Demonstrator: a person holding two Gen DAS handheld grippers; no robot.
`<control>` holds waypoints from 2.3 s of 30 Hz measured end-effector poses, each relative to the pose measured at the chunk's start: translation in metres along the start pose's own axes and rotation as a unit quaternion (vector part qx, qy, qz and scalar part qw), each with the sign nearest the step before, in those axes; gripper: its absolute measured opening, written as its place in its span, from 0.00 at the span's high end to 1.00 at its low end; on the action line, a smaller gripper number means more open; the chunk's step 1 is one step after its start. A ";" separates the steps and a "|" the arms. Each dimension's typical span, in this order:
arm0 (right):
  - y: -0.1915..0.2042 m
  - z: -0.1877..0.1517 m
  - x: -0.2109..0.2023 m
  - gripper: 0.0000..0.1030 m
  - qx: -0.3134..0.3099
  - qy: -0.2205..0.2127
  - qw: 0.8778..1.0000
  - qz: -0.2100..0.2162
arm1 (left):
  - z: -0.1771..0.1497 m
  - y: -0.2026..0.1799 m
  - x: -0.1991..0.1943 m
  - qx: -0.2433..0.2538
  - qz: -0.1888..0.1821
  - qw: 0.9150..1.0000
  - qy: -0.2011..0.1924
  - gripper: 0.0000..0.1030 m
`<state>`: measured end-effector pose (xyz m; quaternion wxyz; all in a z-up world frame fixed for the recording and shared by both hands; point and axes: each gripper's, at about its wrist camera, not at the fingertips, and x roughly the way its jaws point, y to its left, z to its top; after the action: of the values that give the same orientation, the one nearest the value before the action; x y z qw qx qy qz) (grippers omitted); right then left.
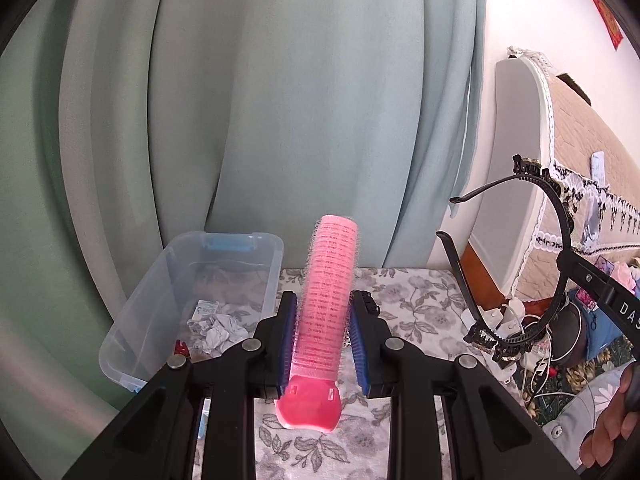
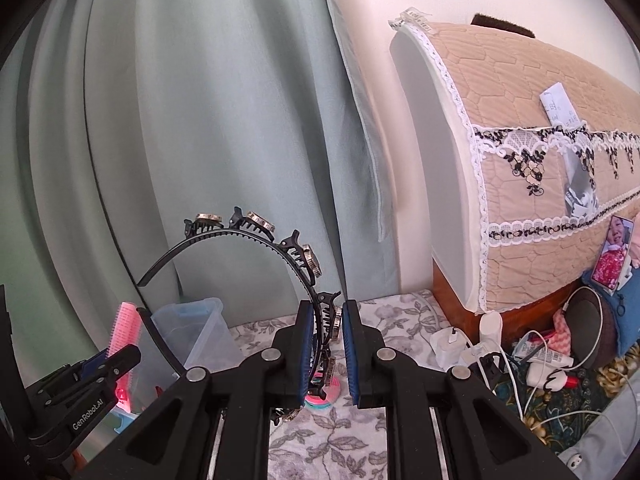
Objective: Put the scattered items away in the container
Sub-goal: 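Carry the pink roller and black headband over the clear box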
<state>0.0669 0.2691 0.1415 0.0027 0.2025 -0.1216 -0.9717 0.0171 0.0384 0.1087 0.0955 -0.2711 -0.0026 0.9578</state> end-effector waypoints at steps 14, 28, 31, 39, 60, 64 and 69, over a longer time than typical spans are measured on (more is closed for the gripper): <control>0.073 -0.008 0.019 0.84 -0.063 0.018 0.997 0.027 | -0.011 0.071 -0.001 -0.063 0.018 0.998 -0.007 0.74; 0.136 -0.028 0.055 0.84 -0.118 0.052 0.990 0.055 | -0.030 0.130 0.009 -0.118 0.040 0.992 0.005 0.74; 0.148 -0.035 0.066 0.84 -0.128 0.065 0.988 0.061 | -0.036 0.143 0.014 -0.128 0.046 0.991 0.013 0.74; 0.176 -0.053 0.098 0.84 -0.149 0.099 0.981 0.078 | -0.046 0.167 0.030 -0.149 0.056 0.987 0.029 0.74; 0.228 -0.075 0.167 0.84 -0.169 0.149 0.969 0.102 | -0.047 0.199 0.072 -0.190 0.081 0.977 0.052 0.74; 0.228 -0.079 0.177 0.84 -0.171 0.159 0.967 0.104 | -0.048 0.199 0.078 -0.191 0.084 0.976 0.055 0.74; 0.229 -0.083 0.186 0.84 -0.175 0.169 0.964 0.107 | -0.050 0.200 0.085 -0.192 0.091 0.975 0.066 0.74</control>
<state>-0.0813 0.0170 0.0488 0.1628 0.3458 0.0317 -0.9235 -0.0643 -0.1444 0.0105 -0.0455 -0.3460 -0.1557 0.9241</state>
